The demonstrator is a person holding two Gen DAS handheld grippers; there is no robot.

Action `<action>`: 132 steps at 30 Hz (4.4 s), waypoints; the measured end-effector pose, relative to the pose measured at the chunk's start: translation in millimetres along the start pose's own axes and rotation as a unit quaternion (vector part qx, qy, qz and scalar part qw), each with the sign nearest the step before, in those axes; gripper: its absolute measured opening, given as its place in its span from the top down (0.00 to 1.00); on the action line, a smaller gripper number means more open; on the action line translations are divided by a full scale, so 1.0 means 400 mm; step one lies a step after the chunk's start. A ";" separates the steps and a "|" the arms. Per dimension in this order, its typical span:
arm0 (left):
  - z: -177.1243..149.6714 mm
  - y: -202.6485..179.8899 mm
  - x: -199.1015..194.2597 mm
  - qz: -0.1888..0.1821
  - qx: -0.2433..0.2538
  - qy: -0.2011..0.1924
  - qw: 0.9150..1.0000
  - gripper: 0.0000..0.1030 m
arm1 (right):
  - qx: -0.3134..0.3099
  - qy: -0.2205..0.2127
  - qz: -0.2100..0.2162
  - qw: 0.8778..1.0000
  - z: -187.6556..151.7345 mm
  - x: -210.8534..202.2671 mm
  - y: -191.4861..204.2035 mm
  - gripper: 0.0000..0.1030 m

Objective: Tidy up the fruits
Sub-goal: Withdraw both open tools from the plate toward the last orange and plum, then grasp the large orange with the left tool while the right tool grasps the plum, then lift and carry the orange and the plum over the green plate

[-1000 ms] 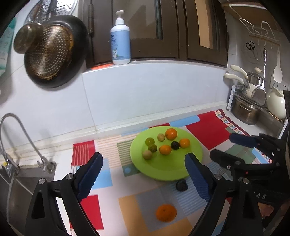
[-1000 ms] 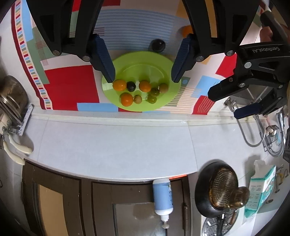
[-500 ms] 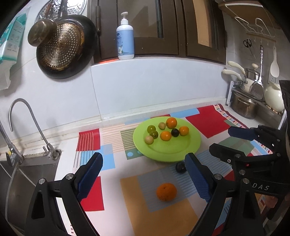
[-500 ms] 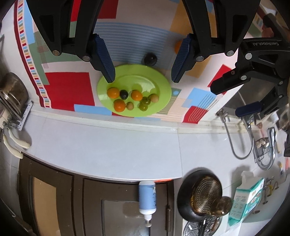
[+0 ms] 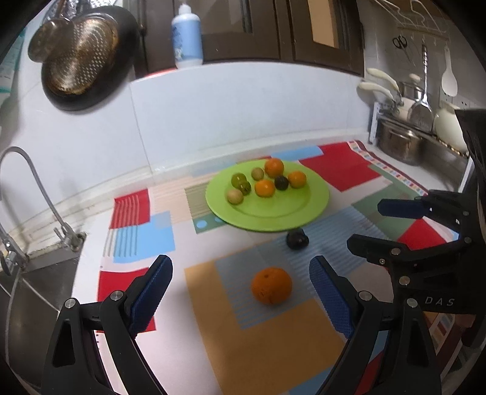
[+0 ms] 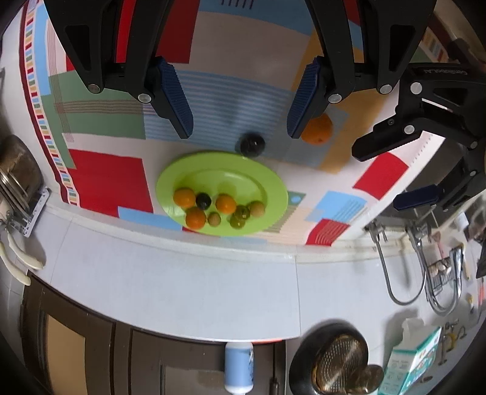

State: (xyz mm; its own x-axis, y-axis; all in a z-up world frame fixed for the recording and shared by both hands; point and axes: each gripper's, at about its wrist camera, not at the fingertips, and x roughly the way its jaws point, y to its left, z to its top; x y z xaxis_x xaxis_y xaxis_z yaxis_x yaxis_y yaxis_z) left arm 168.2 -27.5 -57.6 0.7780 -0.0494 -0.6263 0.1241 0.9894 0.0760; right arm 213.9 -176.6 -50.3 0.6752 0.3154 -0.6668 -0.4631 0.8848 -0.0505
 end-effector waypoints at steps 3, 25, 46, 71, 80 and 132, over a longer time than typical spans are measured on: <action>-0.015 -0.003 0.022 -0.007 0.002 0.010 1.000 0.10 | -0.001 0.011 0.002 1.000 -0.011 0.016 0.002 0.37; -0.056 -0.014 0.181 -0.079 -0.021 0.102 0.991 0.45 | 0.013 0.070 0.008 0.997 -0.049 0.116 -0.023 0.37; 0.007 0.040 0.209 -0.048 -0.047 0.104 0.992 0.59 | 0.031 0.066 0.035 0.997 0.017 0.189 -0.021 0.37; 0.019 0.067 0.251 -0.033 -0.050 0.108 0.992 0.59 | 0.035 0.105 0.049 0.993 0.046 0.305 0.000 0.69; 0.022 0.058 0.220 -0.040 -0.048 0.098 0.993 0.59 | 0.033 0.098 0.050 0.993 0.038 0.266 0.003 0.69; 0.236 0.009 0.183 -0.049 -0.017 0.005 0.999 0.59 | 0.048 -0.037 0.011 0.998 0.198 0.102 -0.112 0.69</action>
State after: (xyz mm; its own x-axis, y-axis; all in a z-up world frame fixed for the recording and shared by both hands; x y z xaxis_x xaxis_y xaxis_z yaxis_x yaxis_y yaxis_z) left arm 283.6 -40.4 -29.9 0.7574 -0.1444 -0.6368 0.1773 0.9841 -0.0122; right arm 307.6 -176.0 -16.3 0.7079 0.3571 -0.6093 -0.4245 0.9047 0.0370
